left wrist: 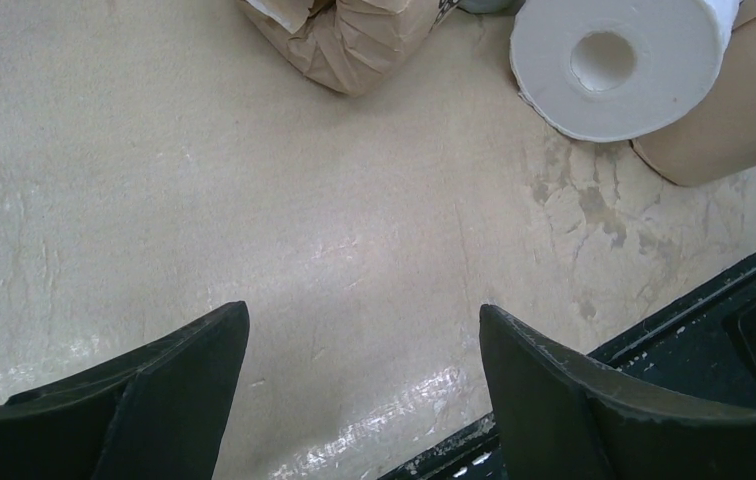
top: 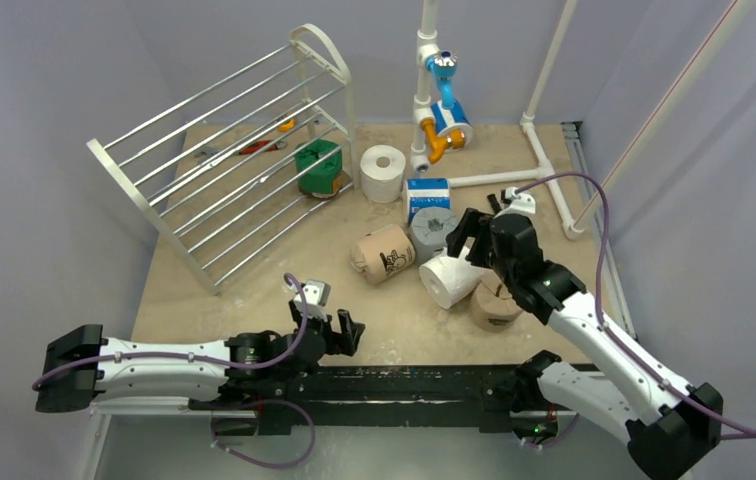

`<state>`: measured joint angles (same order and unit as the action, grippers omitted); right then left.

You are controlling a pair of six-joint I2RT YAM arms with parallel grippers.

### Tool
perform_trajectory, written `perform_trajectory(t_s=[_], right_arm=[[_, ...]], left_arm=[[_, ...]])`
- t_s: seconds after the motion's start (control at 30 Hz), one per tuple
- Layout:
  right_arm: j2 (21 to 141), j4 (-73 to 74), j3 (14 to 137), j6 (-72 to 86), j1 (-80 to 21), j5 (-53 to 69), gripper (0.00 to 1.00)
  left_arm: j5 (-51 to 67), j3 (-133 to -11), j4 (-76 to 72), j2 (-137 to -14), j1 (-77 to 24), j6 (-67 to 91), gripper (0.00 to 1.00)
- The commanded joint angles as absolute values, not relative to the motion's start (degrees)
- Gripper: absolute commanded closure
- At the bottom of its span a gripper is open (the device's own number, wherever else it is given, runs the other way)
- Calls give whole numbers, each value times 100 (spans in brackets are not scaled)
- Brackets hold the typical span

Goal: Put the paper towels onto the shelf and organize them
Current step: Pick up the paper towel from the center of the board.

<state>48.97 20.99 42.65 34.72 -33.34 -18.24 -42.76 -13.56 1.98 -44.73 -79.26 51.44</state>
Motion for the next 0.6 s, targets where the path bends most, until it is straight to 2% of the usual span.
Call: perform_trajectory(t_s=[0.0,0.1,0.23,0.57], right_arm=[[5418,1701,4315,3758,-2571,-1193,21],[5561,1361,4206,3899,-2179,-829,23],[5520,1250,4219,3970,-2099,-953,24],[5085,2951,4605,4012,-2094,-1955,20]], left_arm=[[-4210,-1221,-264,-4629,-7945,5068,15],[-4212,-1093,-394,-4645,-7945,5106,15],[-4344,-1028,-108,-4603,-7945,5394,15],[-4500,-775,-11,-4434,-7937,5798,12]])
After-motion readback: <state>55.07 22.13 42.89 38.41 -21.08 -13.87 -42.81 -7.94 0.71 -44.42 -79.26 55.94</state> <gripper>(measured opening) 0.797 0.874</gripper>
